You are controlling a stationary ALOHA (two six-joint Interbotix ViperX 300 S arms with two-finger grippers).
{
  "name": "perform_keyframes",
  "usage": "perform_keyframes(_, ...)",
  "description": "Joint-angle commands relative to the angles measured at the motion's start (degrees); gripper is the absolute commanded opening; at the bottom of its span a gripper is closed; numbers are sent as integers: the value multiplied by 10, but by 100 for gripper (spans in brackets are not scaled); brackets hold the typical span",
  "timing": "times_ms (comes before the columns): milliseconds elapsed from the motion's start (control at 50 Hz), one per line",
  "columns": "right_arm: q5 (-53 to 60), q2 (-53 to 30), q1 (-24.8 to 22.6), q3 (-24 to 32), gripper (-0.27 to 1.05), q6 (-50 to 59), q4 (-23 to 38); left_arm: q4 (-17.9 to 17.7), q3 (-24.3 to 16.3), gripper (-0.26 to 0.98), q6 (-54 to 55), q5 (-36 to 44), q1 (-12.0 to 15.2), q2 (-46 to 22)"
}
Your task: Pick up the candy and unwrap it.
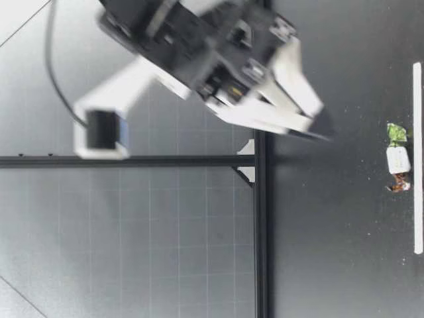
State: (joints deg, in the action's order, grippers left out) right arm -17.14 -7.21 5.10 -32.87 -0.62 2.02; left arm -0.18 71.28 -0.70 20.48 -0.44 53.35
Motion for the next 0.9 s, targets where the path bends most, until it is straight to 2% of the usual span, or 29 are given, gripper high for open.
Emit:
perform_keyframes(0, -1, -9, 4, 22, 45, 0, 2, 0, -5, -10, -2, 5, -2, -3)
perform_keyframes(700, -14, -80, 4, 38, 45, 4, -1, 0, -2, -10, -3, 4, -2, -3)
perform_keyframes(880, -24, -87, 4, 39, 37, 4, -2, 0, -2, -10, -5, 5, -2, -3)
